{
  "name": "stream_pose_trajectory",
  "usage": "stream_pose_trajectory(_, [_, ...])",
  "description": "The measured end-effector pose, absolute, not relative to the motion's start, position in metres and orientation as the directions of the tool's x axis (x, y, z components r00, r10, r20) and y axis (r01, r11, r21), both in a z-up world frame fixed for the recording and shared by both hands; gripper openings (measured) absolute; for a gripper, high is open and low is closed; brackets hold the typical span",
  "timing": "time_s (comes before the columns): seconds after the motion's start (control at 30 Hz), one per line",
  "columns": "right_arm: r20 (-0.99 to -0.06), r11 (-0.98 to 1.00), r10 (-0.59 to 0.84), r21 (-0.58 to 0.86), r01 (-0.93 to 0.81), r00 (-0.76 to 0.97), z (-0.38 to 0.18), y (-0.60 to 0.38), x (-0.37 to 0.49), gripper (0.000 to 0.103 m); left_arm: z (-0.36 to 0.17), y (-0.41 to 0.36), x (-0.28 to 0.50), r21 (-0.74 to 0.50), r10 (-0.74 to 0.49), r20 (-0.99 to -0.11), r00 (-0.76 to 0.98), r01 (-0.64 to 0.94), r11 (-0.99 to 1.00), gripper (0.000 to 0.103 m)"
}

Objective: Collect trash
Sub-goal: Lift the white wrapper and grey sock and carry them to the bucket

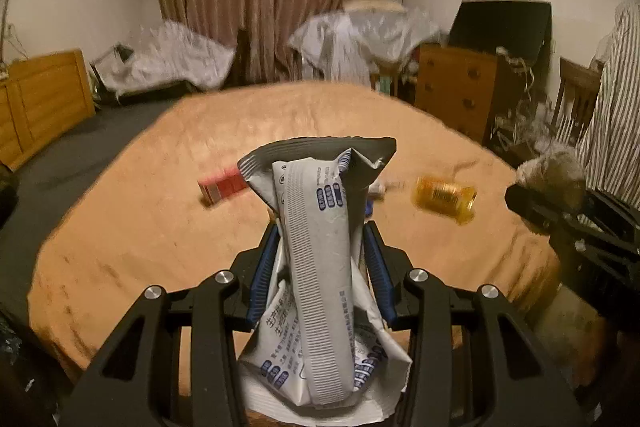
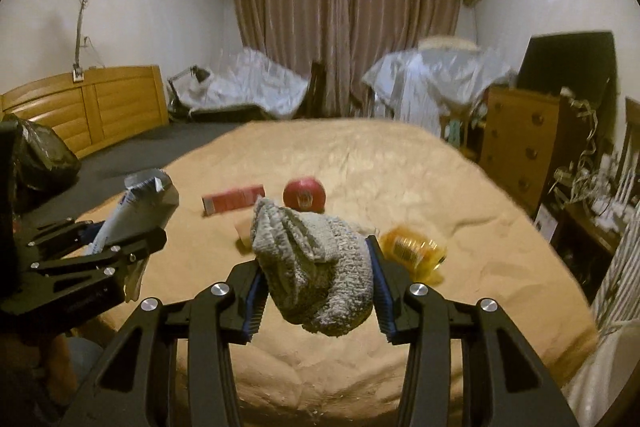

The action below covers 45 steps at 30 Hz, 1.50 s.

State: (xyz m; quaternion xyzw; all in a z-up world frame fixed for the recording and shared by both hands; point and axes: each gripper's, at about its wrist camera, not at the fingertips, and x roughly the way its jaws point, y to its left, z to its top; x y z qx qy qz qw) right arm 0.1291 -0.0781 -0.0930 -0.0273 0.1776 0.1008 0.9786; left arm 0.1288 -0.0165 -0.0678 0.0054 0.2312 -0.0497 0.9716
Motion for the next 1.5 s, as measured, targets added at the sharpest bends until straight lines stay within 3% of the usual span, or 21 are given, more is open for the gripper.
stream_pose_trajectory(0.43, [-0.224,0.991,0.115,-0.042,-0.128,0.968,-0.055,-0.078,0.044,0.046,-0.035,-0.037,0.089,0.022,-0.077,-0.302,0.950,0.088,0.996,0.041])
stream_pose_trajectory(1.1, [-0.242,0.993,0.100,-0.039,-0.113,0.965,-0.050,-0.074,0.058,0.046,-0.039,-0.042,0.087,0.018,-0.078,-0.307,0.949,0.088,0.996,0.041])
stream_pose_trajectory(1.5, [-0.242,0.998,0.020,-0.051,-0.033,0.970,-0.033,-0.112,0.053,0.046,-0.033,-0.080,0.098,0.015,-0.175,-0.302,0.937,0.188,0.982,0.041])
